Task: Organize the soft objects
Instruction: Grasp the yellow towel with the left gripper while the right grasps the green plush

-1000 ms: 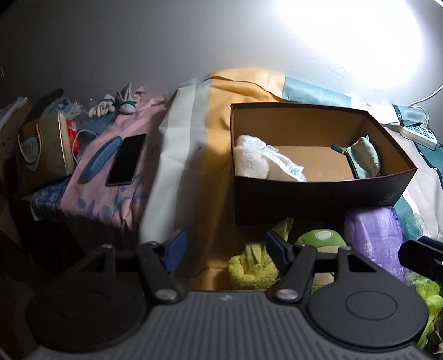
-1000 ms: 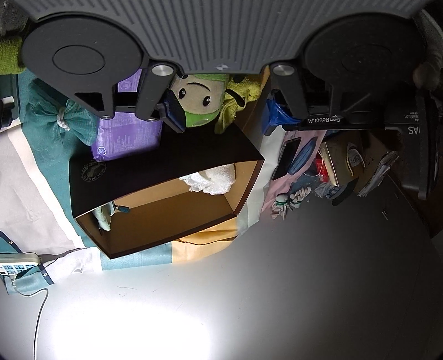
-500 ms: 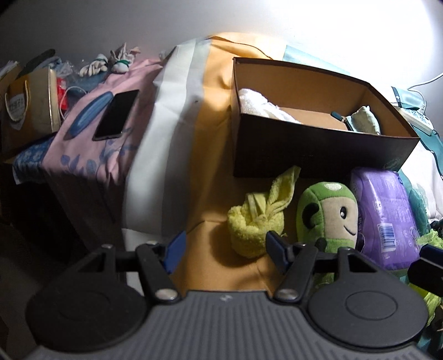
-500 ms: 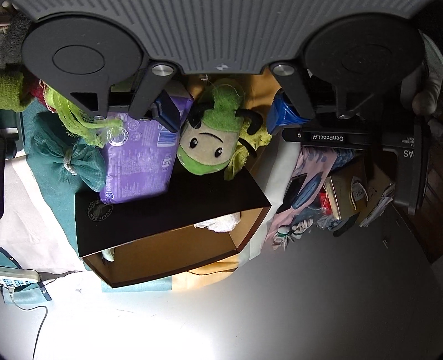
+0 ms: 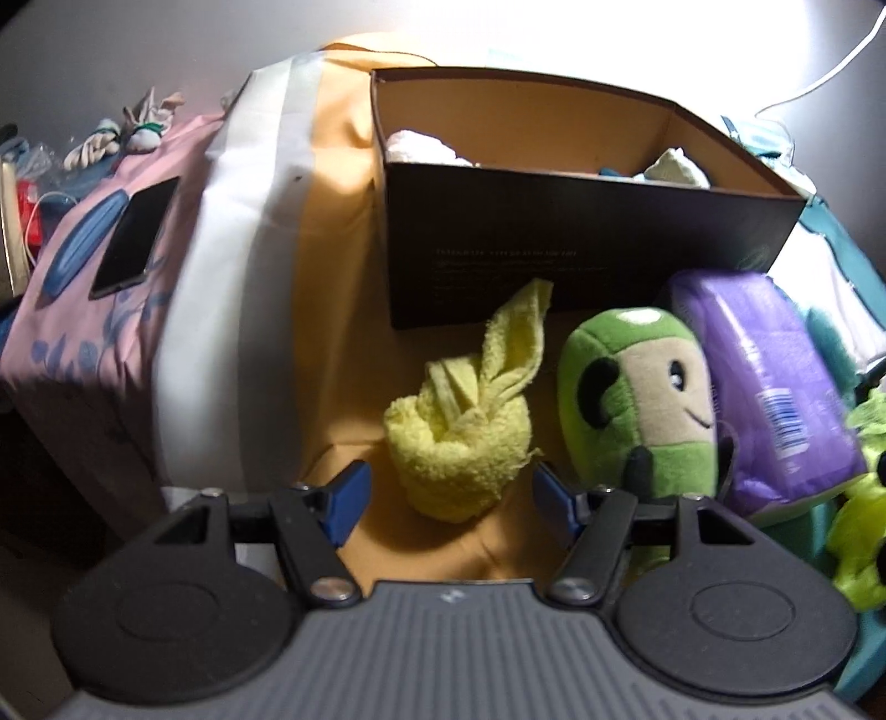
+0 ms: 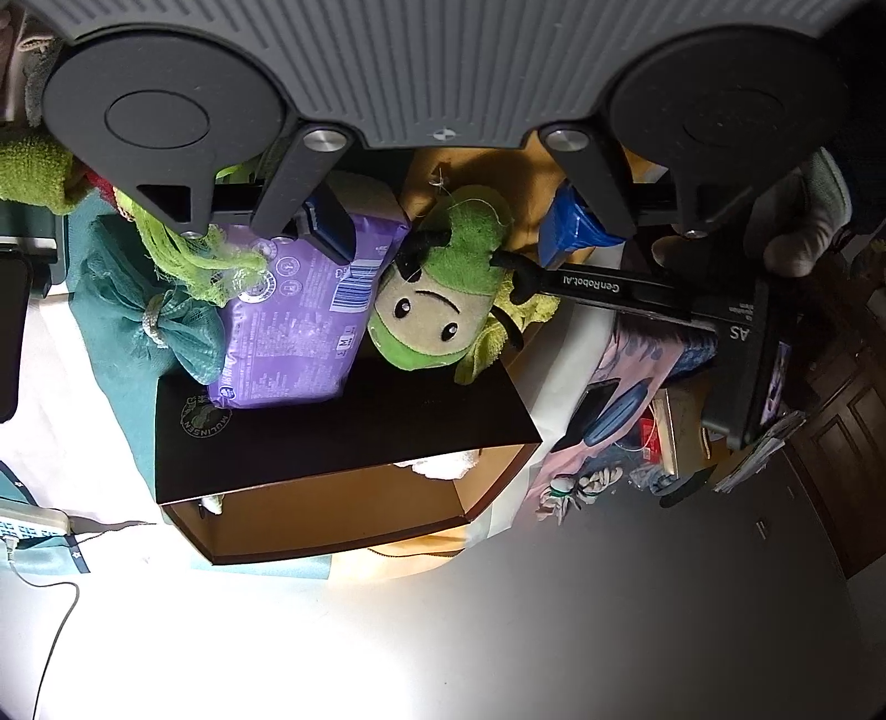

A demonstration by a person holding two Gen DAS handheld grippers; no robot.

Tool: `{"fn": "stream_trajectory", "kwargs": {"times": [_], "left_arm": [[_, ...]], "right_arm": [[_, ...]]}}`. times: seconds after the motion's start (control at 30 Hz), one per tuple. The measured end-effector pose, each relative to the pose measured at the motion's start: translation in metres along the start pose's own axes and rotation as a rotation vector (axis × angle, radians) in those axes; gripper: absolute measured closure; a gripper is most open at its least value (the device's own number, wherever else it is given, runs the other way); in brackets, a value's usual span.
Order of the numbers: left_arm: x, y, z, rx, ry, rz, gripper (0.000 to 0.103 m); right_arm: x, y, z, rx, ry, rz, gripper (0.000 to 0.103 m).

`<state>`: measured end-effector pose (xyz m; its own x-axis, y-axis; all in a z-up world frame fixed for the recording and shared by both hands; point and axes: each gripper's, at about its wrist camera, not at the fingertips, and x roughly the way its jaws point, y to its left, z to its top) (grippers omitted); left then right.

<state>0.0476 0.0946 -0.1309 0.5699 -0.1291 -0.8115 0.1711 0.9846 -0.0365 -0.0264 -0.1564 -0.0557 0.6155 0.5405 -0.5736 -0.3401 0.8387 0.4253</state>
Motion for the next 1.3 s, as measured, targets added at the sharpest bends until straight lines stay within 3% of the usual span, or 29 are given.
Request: {"fn": "stream_trajectory", "kwargs": {"times": [0.5, 0.53, 0.6, 0.8, 1.17, 1.3], "left_arm": [[0.029, 0.0, 0.004, 0.024, -0.006, -0.067, 0.035], [0.028, 0.001, 0.004, 0.02, -0.012, -0.07, 0.037], [0.028, 0.001, 0.005, 0.019, -0.018, -0.097, 0.054], [0.022, -0.007, 0.0, 0.036, -0.044, -0.099, 0.068], [-0.017, 0.005, -0.019, -0.001, -0.106, -0.075, 0.072], [-0.033, 0.014, -0.031, -0.037, -0.113, -0.071, 0.072]], "right_arm": [[0.012, 0.001, 0.006, -0.001, 0.015, 0.008, 0.044], [0.013, 0.002, 0.006, -0.001, 0.016, 0.009, 0.044], [0.016, 0.002, 0.007, -0.002, 0.022, 0.011, 0.044], [0.021, 0.004, 0.009, -0.009, 0.03, 0.015, 0.044], [0.041, 0.021, 0.023, -0.067, 0.034, 0.02, 0.043], [0.064, 0.031, 0.028, -0.1, 0.07, -0.041, 0.043]]}}
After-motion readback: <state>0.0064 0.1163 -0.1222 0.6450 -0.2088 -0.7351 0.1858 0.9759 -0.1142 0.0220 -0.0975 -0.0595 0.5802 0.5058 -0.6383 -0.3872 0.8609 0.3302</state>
